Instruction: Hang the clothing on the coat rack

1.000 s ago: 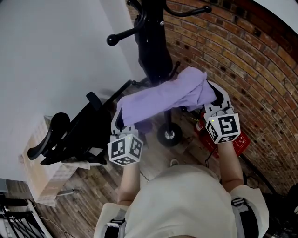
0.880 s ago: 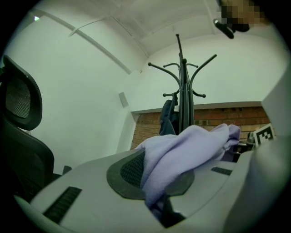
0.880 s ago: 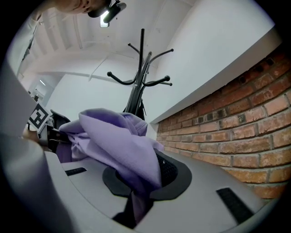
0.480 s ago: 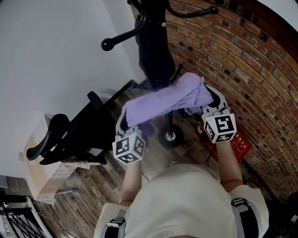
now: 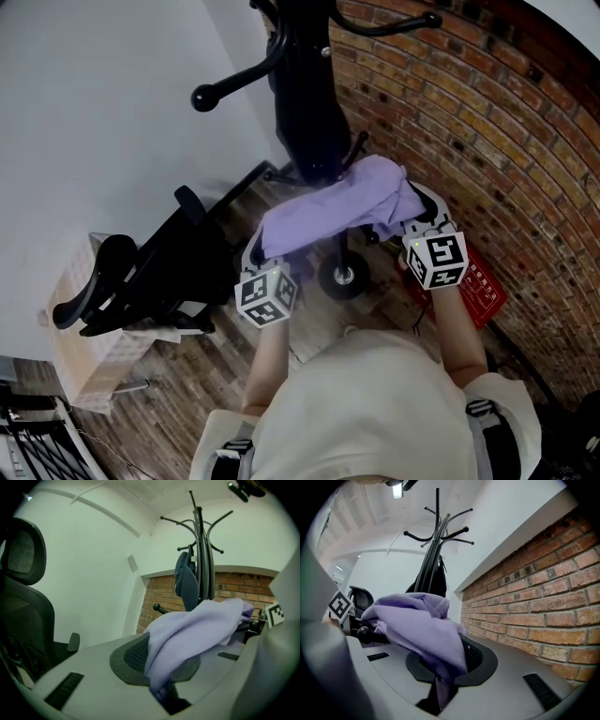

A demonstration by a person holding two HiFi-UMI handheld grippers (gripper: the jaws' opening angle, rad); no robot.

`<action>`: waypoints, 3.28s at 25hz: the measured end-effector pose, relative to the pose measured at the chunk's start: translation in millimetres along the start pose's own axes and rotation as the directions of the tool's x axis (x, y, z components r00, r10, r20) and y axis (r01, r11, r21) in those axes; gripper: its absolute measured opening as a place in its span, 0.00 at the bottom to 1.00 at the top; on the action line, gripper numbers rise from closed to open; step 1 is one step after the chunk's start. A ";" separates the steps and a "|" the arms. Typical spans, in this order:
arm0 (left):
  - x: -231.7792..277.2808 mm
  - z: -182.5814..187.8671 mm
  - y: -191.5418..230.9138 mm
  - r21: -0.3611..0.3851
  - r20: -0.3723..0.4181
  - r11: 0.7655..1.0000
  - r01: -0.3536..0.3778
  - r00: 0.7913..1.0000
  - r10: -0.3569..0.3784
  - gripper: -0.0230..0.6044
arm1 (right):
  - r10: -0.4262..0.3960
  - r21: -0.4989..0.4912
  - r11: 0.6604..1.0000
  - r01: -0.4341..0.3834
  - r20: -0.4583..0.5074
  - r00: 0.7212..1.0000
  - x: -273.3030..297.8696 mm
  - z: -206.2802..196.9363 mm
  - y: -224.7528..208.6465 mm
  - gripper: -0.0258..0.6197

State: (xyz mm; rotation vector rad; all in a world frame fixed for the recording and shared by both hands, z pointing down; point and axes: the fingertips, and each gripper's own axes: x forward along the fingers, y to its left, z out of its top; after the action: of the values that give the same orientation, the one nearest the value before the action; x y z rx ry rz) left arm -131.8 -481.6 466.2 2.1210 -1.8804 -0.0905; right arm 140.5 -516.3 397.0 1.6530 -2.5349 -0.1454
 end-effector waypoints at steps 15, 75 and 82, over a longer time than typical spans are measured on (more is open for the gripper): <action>20.8 -76.0 -9.9 0.032 -0.173 0.998 0.046 0.984 -0.040 0.09 | 0.032 0.053 0.998 -0.025 -0.132 0.991 -2.6 -72.9 15.7 0.10; -183.3 -75.5 -41.1 -0.114 -0.165 0.955 0.275 0.942 -0.292 0.13 | 0.050 0.207 0.978 -0.019 -0.146 0.988 -188.2 -74.2 175.6 0.17; -237.6 -67.7 -36.1 -0.134 -0.121 0.943 0.305 0.939 -0.322 0.10 | 0.045 0.184 0.983 -0.026 -0.100 0.994 -233.8 -47.1 206.5 0.10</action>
State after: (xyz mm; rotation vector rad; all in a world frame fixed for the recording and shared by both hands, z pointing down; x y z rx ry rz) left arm -113.6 -233.3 484.7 2.2655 -1.4114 -0.1105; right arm 54.0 -220.1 463.0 1.6275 -2.5632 0.1775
